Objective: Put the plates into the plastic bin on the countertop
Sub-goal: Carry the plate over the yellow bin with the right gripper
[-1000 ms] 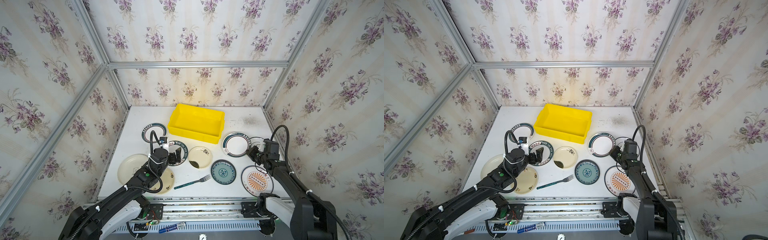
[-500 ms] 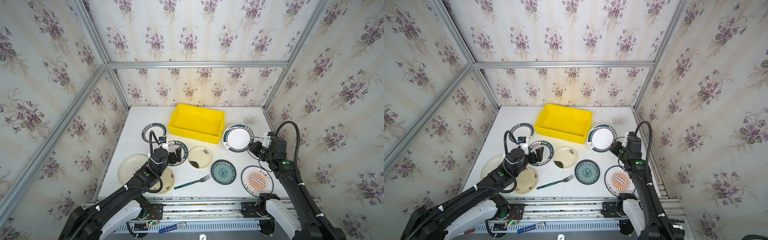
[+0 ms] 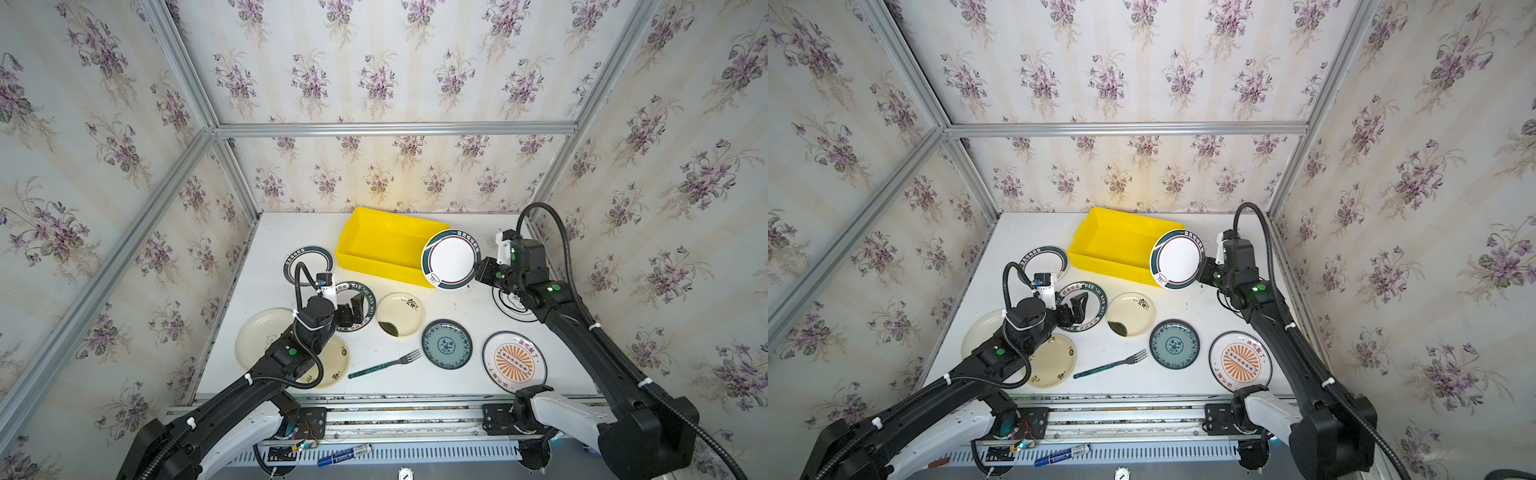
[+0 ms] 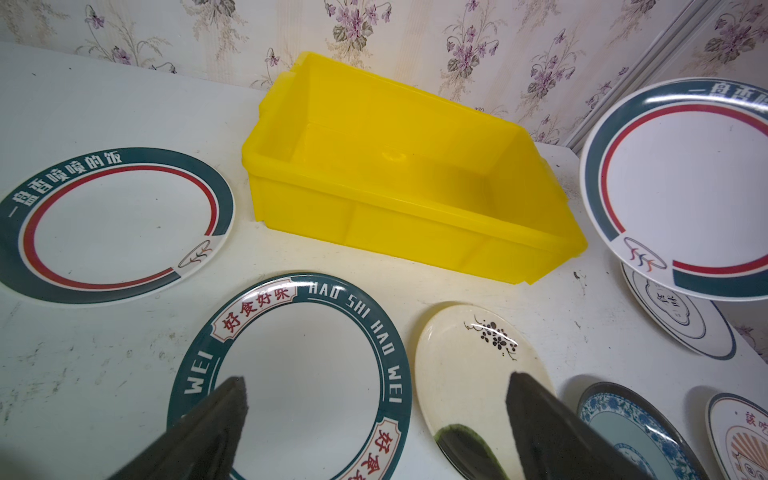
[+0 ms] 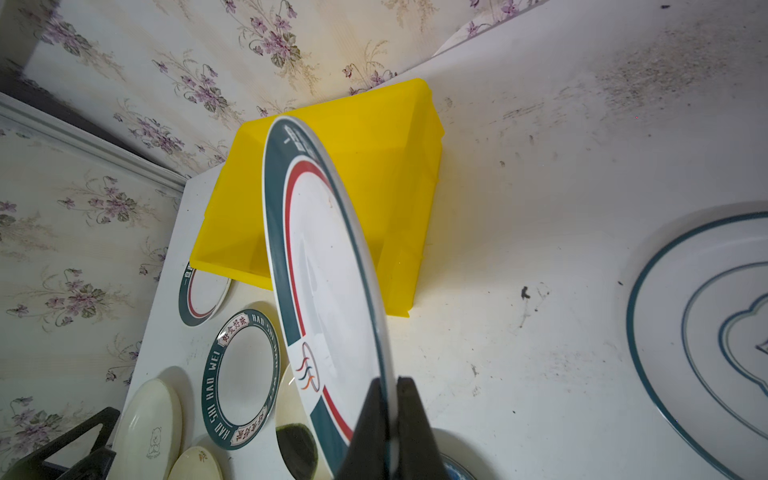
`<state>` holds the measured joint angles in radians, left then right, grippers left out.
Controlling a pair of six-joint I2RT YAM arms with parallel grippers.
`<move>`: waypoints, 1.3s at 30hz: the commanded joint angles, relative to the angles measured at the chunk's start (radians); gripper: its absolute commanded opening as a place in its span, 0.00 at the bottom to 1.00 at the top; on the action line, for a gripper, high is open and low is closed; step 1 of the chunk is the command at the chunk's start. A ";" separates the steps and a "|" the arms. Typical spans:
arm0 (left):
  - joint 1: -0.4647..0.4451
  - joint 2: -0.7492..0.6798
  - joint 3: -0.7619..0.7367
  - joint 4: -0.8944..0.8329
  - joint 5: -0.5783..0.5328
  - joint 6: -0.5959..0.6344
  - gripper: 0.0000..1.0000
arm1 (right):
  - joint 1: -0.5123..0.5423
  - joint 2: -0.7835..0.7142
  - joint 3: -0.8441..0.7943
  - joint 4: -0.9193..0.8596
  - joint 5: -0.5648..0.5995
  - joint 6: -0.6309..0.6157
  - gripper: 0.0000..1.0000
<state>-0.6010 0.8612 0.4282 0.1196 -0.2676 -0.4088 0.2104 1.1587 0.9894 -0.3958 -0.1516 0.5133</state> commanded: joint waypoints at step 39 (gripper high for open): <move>0.000 -0.005 -0.004 -0.001 -0.068 0.011 1.00 | 0.221 0.801 0.634 -0.106 0.279 -0.015 0.00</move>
<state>-0.6010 0.8528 0.4179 0.1120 -0.3202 -0.4011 0.4267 1.9442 1.5902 -0.4854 0.1097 0.4900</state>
